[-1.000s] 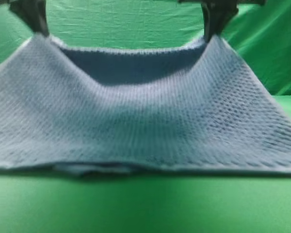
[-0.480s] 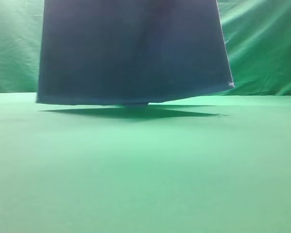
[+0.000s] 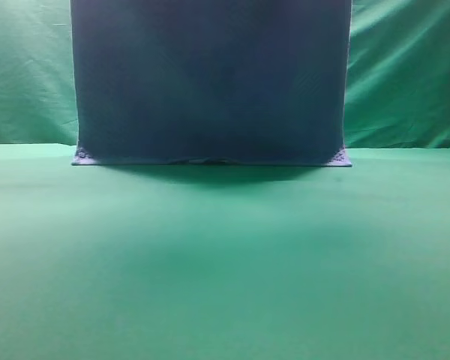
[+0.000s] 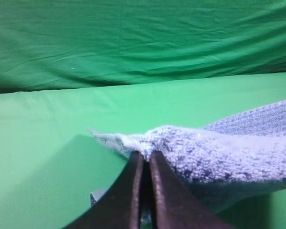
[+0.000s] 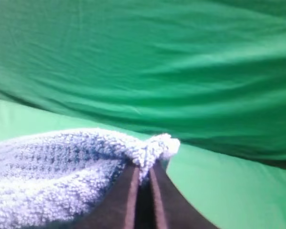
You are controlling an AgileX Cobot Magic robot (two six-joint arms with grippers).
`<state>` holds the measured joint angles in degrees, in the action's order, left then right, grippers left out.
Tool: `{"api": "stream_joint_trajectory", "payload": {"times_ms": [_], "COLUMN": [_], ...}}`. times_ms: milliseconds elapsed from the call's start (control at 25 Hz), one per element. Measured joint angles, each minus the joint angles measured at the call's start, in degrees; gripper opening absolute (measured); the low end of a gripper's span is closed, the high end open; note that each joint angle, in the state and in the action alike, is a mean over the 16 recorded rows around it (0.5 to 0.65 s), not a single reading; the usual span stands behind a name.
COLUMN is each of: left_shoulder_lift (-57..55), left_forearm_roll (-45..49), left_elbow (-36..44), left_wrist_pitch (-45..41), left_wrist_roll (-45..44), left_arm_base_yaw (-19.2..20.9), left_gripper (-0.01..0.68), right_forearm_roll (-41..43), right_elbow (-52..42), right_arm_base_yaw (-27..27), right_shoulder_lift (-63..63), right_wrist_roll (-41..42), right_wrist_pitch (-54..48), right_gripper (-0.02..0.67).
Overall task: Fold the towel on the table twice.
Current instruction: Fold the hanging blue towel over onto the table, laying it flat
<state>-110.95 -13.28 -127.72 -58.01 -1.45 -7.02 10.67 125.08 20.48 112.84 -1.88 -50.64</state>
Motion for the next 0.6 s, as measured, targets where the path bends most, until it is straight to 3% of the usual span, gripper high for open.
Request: {"api": "stream_joint_trajectory", "payload": {"times_ms": [280, 600], "left_shoulder_lift": [3.3, 13.5], "left_forearm_roll": [0.8, 1.0], "left_elbow": [6.3, 24.7], "left_wrist_pitch": [0.0, 6.5], "left_wrist_roll": [0.7, 0.8], "left_arm_base_yaw": [-0.8, -1.4], "left_gripper": [0.0, 0.0], "right_forearm_roll": [-0.1, -0.7], "right_elbow": [-2.4, -12.7], "right_arm_base_yaw": [-0.3, 0.0], "right_shoulder_lift": [-2.3, -9.4], "right_wrist_roll": [0.0, -0.3], "right_wrist_pitch": [-5.5, -6.0], "right_gripper": [0.0, 0.0]}}
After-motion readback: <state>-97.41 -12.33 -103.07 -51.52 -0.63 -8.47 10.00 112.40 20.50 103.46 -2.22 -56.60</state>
